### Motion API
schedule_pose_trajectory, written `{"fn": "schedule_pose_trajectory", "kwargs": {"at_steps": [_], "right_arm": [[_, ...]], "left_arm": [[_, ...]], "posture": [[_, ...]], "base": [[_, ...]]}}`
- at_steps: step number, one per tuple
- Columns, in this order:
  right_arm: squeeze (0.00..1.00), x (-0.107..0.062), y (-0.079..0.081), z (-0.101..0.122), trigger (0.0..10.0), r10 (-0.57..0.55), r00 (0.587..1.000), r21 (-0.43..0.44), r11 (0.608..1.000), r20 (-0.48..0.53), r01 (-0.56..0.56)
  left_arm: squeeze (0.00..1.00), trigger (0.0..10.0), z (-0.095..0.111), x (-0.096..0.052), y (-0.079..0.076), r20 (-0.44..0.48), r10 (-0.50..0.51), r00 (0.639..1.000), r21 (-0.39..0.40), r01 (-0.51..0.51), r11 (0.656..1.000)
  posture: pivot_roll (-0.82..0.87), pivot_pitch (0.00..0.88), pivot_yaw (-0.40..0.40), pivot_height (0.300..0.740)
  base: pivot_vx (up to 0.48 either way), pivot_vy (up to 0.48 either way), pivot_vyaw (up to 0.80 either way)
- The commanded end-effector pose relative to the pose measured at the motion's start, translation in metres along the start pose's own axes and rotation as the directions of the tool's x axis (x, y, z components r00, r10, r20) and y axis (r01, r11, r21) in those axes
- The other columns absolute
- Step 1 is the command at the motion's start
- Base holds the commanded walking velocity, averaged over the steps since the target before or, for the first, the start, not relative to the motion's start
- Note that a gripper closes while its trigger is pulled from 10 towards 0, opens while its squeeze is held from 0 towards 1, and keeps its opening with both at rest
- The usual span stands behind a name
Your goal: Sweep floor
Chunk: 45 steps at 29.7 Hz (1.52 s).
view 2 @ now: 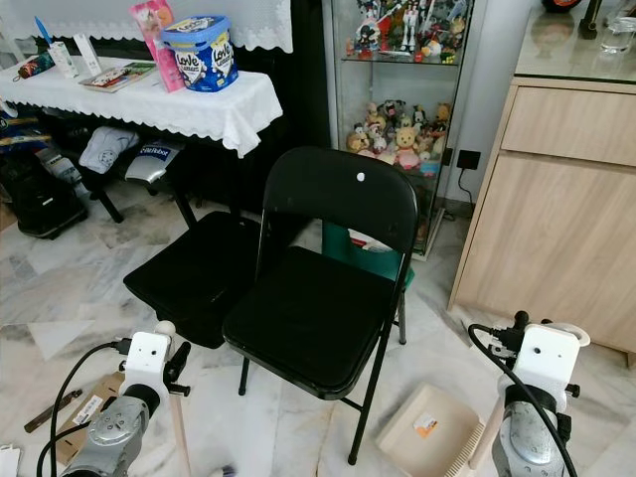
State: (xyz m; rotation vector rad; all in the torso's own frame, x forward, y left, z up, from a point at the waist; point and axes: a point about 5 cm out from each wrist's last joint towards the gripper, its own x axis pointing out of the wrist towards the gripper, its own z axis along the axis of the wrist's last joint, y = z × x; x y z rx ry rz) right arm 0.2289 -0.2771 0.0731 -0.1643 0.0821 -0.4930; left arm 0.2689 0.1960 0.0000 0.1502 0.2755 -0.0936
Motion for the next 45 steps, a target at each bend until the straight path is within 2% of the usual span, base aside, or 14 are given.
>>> {"fn": "schedule_pose_trajectory", "kwargs": {"at_steps": [1, 20, 31, 36, 45], "right_arm": [[0.0, 0.002, 0.005, 0.008, 10.0, 0.01, 0.999, 0.013, 1.0, 0.034, -0.011], [0.0, 0.002, 0.004, 0.008, 10.0, 0.0, 0.999, 0.016, 1.0, 0.032, 0.0], [0.0, 0.001, 0.006, 0.008, 10.0, 0.014, 0.999, 0.02, 1.0, 0.032, -0.015], [0.0, 0.0, 0.015, 0.008, 10.0, 0.05, 0.998, 0.02, 0.999, 0.031, -0.051], [0.0, -0.003, 0.021, 0.008, 10.0, 0.066, 0.997, 0.032, 0.997, 0.03, -0.067]], "left_arm": [[0.0, 10.0, 0.001, 0.0, 0.005, 0.007, 0.003, 1.0, 0.02, -0.003, 1.0], [0.0, 10.0, 0.004, 0.001, 0.007, 0.018, 0.004, 1.0, 0.015, -0.004, 1.0], [0.0, 10.0, 0.005, 0.002, 0.008, 0.019, 0.011, 1.0, 0.01, -0.011, 1.0], [0.0, 10.0, 0.007, 0.003, 0.011, 0.02, 0.03, 0.999, -0.006, -0.03, 1.0], [0.0, 10.0, 0.008, 0.004, 0.012, 0.021, 0.03, 0.999, -0.004, -0.03, 1.0]], "posture": [[-0.16, 0.0, 0.139, 0.74], [-0.16, 0.0, 0.143, 0.74], [-0.15, 0.0, 0.143, 0.74], [-0.15, 0.0, 0.144, 0.74], [-0.15, 0.0, 0.145, 0.74]], "base": [[-0.24, 0.0, 0.0], [-0.286, 0.0, 0.0], [0.0, 0.0, 0.0], [0.0, 0.0, 0.69], [0.0, 0.0, 0.8]]}}
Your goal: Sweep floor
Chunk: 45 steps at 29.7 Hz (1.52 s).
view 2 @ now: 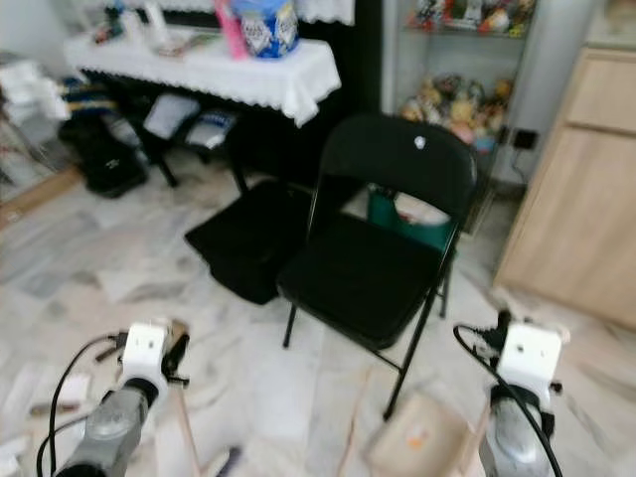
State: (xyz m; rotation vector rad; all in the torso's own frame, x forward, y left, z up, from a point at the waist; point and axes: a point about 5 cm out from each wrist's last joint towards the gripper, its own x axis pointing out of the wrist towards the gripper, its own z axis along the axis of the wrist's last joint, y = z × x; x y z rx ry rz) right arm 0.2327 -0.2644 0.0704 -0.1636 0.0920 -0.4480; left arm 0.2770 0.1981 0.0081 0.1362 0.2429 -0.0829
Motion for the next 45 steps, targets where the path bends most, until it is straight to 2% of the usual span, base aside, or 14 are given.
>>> {"fn": "schedule_pose_trajectory", "kwargs": {"at_steps": [1, 6, 33, 45], "right_arm": [[0.0, 0.0002, 0.008, 0.0086, 10.0, 0.021, 0.999, 0.034, 0.999, 0.036, -0.022], [0.0, 0.0, 0.0088, 0.0083, 10.0, 0.028, 0.999, 0.044, 0.999, 0.036, -0.029], [0.0, 0.0016, 0.0052, 0.0083, 10.0, 0.003, 0.999, 0.048, 0.999, 0.035, -0.005], [0.0, 0.0004, 0.0048, 0.0081, 10.0, -0.002, 0.999, 0.051, 0.999, 0.035, 0.001]], "left_arm": [[0.0, 10.0, -0.0015, -0.0018, 0.0074, -0.011, 0.019, 1.0, 0.011, -0.019, 1.0], [0.0, 10.0, -0.0009, -0.0011, 0.0067, -0.008, 0.016, 1.0, 0.008, -0.016, 1.0], [0.0, 10.0, -0.0005, -0.0009, 0.0042, -0.002, 0.0, 1.0, 0.007, 0.0, 1.0], [0.0, 10.0, -0.0004, -0.0009, 0.0044, -0.002, -0.003, 1.0, 0.005, 0.003, 1.0]], "posture": [[-0.15, 0.0, 0.145, 0.74], [-0.15, 0.0, 0.143, 0.74], [-0.15, 0.0, 0.146, 0.74], [-0.15, 0.0, 0.148, 0.74]], "base": [[0.0, 0.0, 0.8], [0.0, 0.0, 0.74], [0.0, 0.0, 0.0], [-0.314, 0.0, 0.0]]}}
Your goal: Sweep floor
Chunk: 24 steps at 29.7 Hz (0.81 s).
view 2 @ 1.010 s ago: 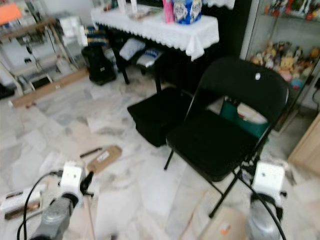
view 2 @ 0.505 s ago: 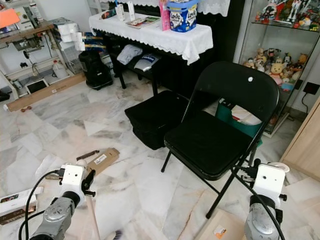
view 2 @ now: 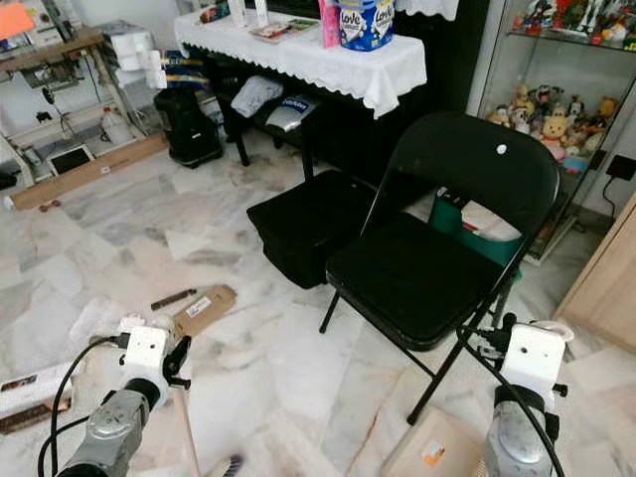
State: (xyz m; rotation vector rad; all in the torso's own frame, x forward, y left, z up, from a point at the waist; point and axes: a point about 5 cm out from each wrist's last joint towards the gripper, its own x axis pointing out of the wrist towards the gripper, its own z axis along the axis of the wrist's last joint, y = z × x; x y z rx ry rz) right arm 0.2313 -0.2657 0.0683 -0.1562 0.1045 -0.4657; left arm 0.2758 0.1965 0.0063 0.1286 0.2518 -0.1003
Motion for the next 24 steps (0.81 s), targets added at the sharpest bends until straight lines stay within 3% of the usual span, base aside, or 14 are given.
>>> {"fn": "schedule_pose_trajectory", "kwargs": {"at_steps": [1, 9, 20, 24], "right_arm": [[0.0, 0.001, 0.006, 0.011, 10.0, 0.014, 0.999, 0.047, 0.999, 0.051, -0.017], [0.0, 0.001, 0.009, 0.011, 10.0, 0.023, 0.998, 0.053, 0.998, 0.053, -0.026], [0.0, 0.001, 0.012, 0.011, 10.0, 0.047, 0.997, 0.05, 0.998, 0.053, -0.05], [0.0, 0.001, 0.017, 0.013, 10.0, 0.065, 0.996, 0.048, 0.997, 0.059, -0.067]], "left_arm": [[0.0, 10.0, 0.001, 0.0, 0.006, 0.006, 0.015, 1.0, 0.01, -0.015, 1.0], [0.0, 10.0, 0.002, -0.001, 0.006, 0.008, 0.017, 1.0, 0.009, -0.017, 1.0], [0.0, 10.0, 0.004, 0.001, 0.008, 0.005, 0.033, 0.999, -0.001, -0.033, 0.999], [0.0, 10.0, 0.01, 0.005, 0.011, 0.022, 0.049, 0.999, -0.017, -0.049, 0.999]], "posture": [[-0.15, 0.0, 0.148, 0.74], [-0.15, 0.0, 0.146, 0.74], [-0.15, 0.0, 0.147, 0.74], [-0.15, 0.0, 0.146, 0.74]], "base": [[-0.33, 0.0, 0.0], [-0.317, 0.0, 0.0], [0.0, 0.0, 0.0], [0.0, 0.0, 0.66]]}}
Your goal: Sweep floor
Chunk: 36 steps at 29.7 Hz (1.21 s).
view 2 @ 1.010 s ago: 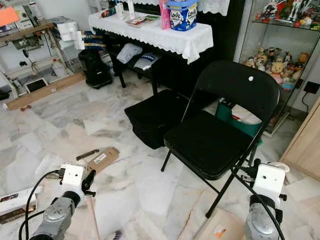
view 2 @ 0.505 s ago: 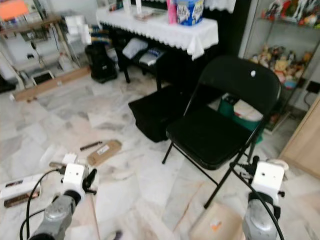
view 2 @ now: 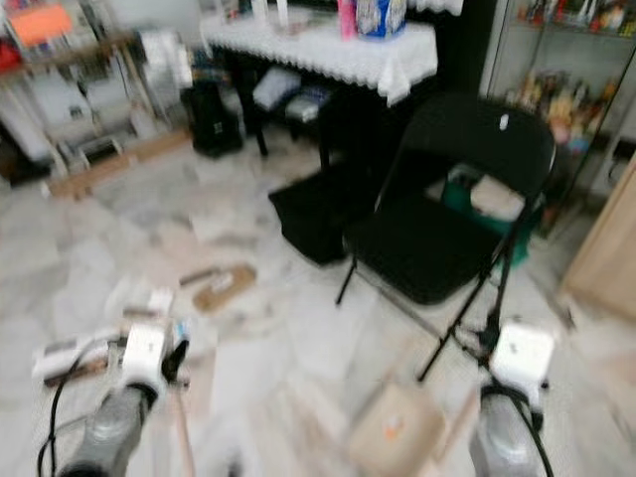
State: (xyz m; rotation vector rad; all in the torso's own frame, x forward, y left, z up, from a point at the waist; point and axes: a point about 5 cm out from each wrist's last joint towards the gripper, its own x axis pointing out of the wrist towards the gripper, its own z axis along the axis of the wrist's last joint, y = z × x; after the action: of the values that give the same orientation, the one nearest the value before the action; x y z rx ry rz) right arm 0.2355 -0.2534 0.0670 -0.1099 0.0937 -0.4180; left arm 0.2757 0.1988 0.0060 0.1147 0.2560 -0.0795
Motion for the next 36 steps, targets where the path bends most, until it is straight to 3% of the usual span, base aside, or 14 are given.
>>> {"fn": "schedule_pose_trajectory", "kwargs": {"at_steps": [1, 7, 15, 25, 30, 32, 36], "right_arm": [[0.0, 0.004, 0.005, 0.012, 10.0, 0.021, 0.998, 0.006, 1.0, 0.054, -0.022], [0.0, 0.008, 0.014, 0.014, 10.0, 0.051, 0.997, 0.017, 0.998, 0.058, -0.052], [0.0, 0.02, 0.037, 0.024, 10.0, 0.12, 0.989, 0.025, 0.992, 0.083, -0.123], [0.0, 0.045, 0.057, 0.04, 10.0, 0.224, 0.967, 0.02, 0.973, 0.118, -0.228], [0.0, 0.051, 0.072, 0.044, 10.0, 0.317, 0.94, 0.058, 0.944, 0.126, -0.326], [0.0, 0.055, 0.083, 0.047, 10.0, 0.371, 0.92, 0.054, 0.923, 0.125, -0.38], [0.0, 0.057, 0.093, 0.047, 10.0, 0.435, 0.893, 0.037, 0.897, 0.115, -0.441]], "left_arm": [[0.0, 10.0, 0.012, 0.006, 0.009, 0.031, 0.033, 0.999, 0.0, -0.033, 0.999], [0.0, 10.0, 0.021, 0.011, 0.01, 0.062, 0.055, 0.997, -0.012, -0.054, 0.998], [0.0, 10.0, 0.029, 0.016, 0.007, 0.086, 0.077, 0.993, -0.027, -0.075, 0.997], [0.0, 10.0, 0.054, 0.026, -0.001, 0.187, 0.116, 0.975, -0.056, -0.107, 0.993], [0.0, 10.0, 0.07, 0.032, -0.007, 0.249, 0.119, 0.961, -0.069, -0.105, 0.992], [0.0, 10.0, 0.086, 0.036, -0.01, 0.305, 0.118, 0.945, -0.066, -0.102, 0.993], [0.0, 10.0, 0.096, 0.039, -0.008, 0.333, 0.15, 0.931, -0.089, -0.127, 0.988]], "posture": [[-0.15, 0.0, 0.146, 0.74], [-0.14, 0.0, 0.143, 0.74], [-0.13, 0.0, 0.127, 0.74], [-0.11, 0.0, 0.087, 0.74], [-0.09, 0.0, 0.062, 0.74], [-0.08, 0.0, 0.048, 0.74], [-0.06, 0.0, 0.038, 0.74]], "base": [[0.0, 0.0, 0.8], [0.0, 0.0, 0.8], [0.0, 0.0, 0.8], [0.0, 0.0, 0.8], [0.0, 0.0, 0.13], [0.0, 0.0, 0.0], [0.0, 0.0, 0.0]]}}
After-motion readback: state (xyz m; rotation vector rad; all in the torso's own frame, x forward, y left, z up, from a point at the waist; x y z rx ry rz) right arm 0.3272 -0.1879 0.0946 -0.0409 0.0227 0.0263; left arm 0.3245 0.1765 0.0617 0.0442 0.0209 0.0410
